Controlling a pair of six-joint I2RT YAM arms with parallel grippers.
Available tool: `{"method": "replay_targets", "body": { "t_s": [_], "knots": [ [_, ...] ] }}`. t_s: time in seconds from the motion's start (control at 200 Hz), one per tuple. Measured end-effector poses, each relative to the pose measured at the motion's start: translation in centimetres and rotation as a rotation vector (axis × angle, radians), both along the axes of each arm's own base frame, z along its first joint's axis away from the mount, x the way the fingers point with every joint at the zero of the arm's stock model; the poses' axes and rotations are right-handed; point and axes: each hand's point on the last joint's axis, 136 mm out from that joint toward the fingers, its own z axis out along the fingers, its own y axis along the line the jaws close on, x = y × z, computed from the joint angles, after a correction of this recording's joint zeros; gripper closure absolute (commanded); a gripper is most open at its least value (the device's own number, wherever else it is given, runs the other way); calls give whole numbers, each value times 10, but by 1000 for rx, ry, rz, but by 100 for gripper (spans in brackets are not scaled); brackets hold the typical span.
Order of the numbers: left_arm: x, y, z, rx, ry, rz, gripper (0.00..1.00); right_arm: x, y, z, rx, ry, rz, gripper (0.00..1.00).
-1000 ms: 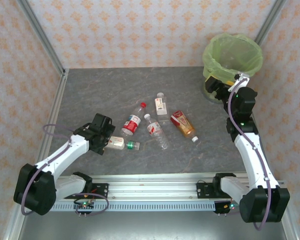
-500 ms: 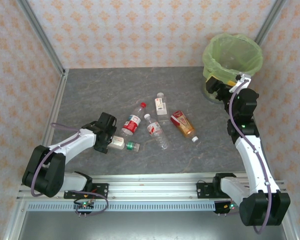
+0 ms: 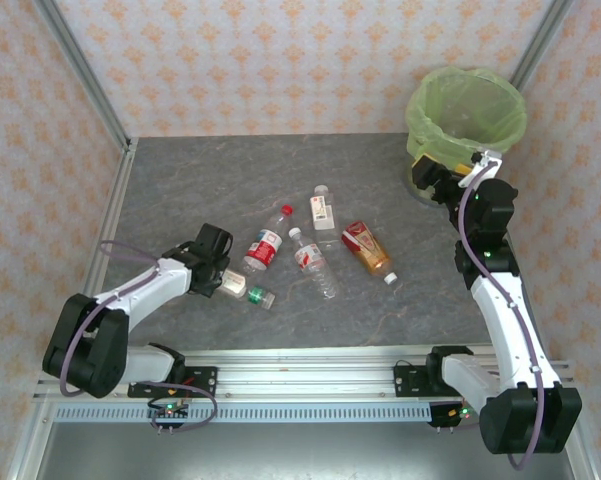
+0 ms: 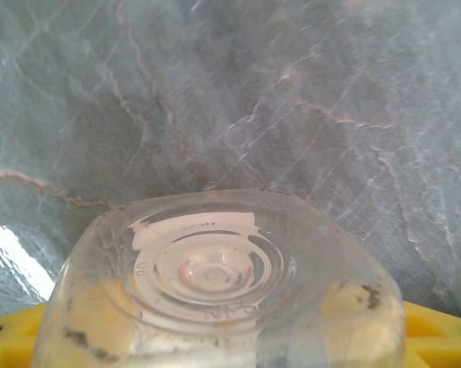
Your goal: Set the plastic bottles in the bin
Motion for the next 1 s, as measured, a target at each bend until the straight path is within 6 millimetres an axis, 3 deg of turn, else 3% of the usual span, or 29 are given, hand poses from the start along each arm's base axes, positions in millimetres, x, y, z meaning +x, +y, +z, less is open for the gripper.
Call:
{"method": "replay_targets", "body": {
  "t_s": [0.37,0.57,0.786,1.001],
  "knots": [
    [31,9,90,163,-232,-184,55,-2,7,-13,16,30,35,1],
    [46,0,125,204,-313,-300,57,-3,16,-18,41,43,79,1],
    [65,-25,157,181,-442,-445,57,-1,39,-30,39,74,162,1],
    [89,-74,196,127,-605,-608,57,-7,93,-59,-19,132,351,1]
  ]
}}
